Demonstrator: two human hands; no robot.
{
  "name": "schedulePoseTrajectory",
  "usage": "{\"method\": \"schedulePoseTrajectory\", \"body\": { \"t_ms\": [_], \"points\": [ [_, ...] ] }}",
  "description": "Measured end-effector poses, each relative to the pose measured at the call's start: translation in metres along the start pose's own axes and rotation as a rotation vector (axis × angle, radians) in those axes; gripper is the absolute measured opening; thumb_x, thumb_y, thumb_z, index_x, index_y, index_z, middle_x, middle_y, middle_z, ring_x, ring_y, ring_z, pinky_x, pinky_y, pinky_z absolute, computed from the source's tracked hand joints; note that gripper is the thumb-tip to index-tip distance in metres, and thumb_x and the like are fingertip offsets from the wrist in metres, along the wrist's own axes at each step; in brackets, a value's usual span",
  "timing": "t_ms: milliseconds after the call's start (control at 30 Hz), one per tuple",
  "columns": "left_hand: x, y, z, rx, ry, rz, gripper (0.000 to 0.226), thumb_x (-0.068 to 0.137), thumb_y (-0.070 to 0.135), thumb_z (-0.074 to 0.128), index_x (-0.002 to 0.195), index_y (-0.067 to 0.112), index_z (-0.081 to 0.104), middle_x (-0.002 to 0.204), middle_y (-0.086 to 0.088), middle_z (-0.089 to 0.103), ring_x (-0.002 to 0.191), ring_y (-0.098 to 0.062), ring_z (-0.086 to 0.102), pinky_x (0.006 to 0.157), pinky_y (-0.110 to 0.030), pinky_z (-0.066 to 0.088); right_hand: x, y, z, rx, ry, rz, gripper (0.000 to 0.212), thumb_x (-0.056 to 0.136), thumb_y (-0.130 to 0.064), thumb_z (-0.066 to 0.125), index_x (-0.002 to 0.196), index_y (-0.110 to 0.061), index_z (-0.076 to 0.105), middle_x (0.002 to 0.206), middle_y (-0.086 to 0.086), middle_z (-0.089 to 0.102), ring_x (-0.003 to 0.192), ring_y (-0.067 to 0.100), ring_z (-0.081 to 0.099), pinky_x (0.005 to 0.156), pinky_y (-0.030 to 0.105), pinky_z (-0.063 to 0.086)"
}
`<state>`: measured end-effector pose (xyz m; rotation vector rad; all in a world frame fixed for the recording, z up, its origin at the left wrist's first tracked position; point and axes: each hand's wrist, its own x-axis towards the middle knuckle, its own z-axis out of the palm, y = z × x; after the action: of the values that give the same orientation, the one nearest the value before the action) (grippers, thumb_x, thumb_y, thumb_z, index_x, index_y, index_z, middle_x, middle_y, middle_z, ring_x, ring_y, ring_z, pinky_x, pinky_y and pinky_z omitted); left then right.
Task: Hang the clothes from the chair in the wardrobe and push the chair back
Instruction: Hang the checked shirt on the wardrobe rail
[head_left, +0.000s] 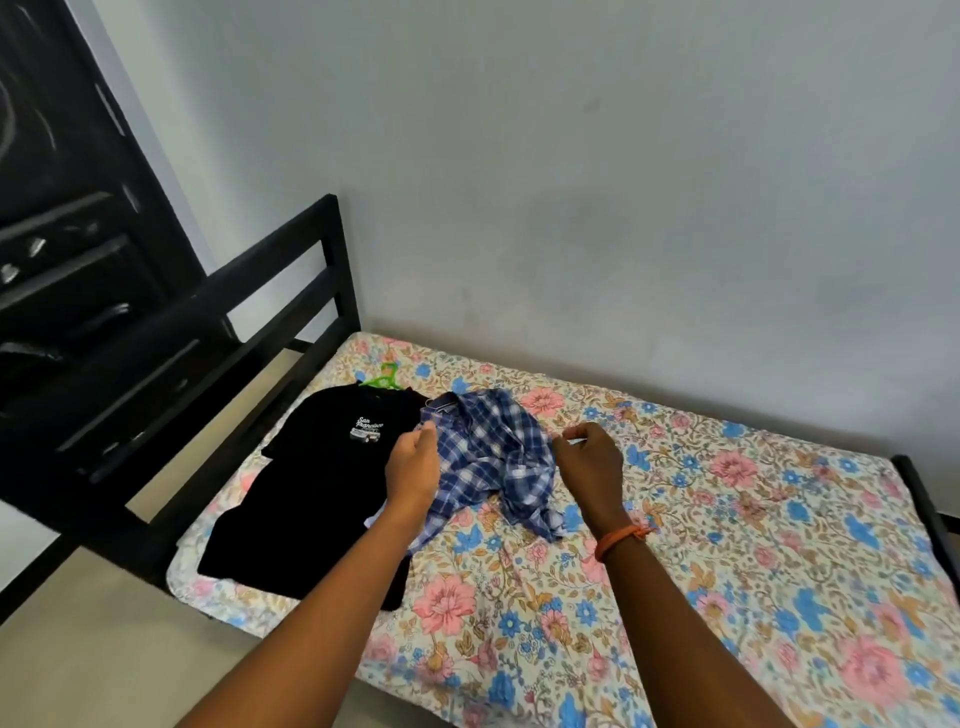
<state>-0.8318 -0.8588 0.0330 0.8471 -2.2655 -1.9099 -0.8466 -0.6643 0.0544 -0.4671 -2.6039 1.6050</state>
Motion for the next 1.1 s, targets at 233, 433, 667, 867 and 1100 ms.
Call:
{"method": "schedulePoseTrajectory", "body": {
  "t_ms": [233, 433, 667, 867, 1100],
  "points": [
    [0.146, -0.057, 0.008, 0.183, -0.013, -0.151, 0.033, 0.104, 0.037, 0.043, 0.078, 0.016, 0.044, 0.071, -0.008, 0.044, 0.065, -0.02, 0.04, 0.059, -0.034, 0.034, 0.106, 0.039, 0.13, -0.103, -0.267, 0.128, 0.032, 0.093, -0.019, 0.064, 0.071, -0.012, 0.041, 0.061, 0.007, 0.041, 0.052, 0.017, 0.038, 0.057, 0.031, 0.035],
    [0.286, -0.112, 0.04, 0.374, -0.078, -0.172, 0.042, 0.104, 0.03, 0.042, 0.065, 0.018, 0.03, 0.055, 0.003, 0.03, 0.045, -0.011, 0.026, 0.038, -0.02, 0.023, 0.194, 0.09, 0.24, -0.099, -0.351, 0.295, 0.02, 0.093, -0.019, 0.064, 0.085, -0.011, 0.047, 0.069, 0.008, 0.049, 0.055, 0.019, 0.04, 0.054, 0.031, 0.038],
    [0.464, -0.202, 0.105, 0.542, -0.129, -0.122, 0.024, 0.1, 0.028, 0.05, 0.088, 0.01, 0.058, 0.082, -0.004, 0.06, 0.072, -0.022, 0.057, 0.061, -0.029, 0.038, 0.277, 0.193, 0.35, -0.151, -0.365, 0.333, 0.022, 0.095, -0.017, 0.06, 0.107, -0.002, 0.05, 0.089, 0.025, 0.055, 0.066, 0.025, 0.045, 0.058, 0.034, 0.038],
    [0.583, -0.273, 0.158, 0.655, -0.106, -0.073, 0.031, 0.097, 0.032, 0.054, 0.093, 0.005, 0.069, 0.092, -0.016, 0.07, 0.087, -0.035, 0.066, 0.069, -0.036, 0.048, 0.315, 0.263, 0.405, -0.199, -0.453, 0.292, 0.051, 0.098, -0.019, 0.06, 0.142, -0.005, 0.039, 0.146, 0.011, 0.042, 0.13, 0.028, 0.044, 0.094, 0.026, 0.037],
    [0.652, -0.313, 0.2, 0.644, -0.025, -0.175, 0.05, 0.087, 0.055, 0.057, 0.09, 0.006, 0.068, 0.097, -0.02, 0.069, 0.093, -0.043, 0.062, 0.088, -0.049, 0.05, 0.332, 0.307, 0.42, -0.269, -0.478, 0.26, 0.046, 0.097, -0.023, 0.061, 0.135, -0.002, 0.043, 0.139, 0.015, 0.048, 0.125, 0.031, 0.046, 0.095, 0.031, 0.04]
  ]
}}
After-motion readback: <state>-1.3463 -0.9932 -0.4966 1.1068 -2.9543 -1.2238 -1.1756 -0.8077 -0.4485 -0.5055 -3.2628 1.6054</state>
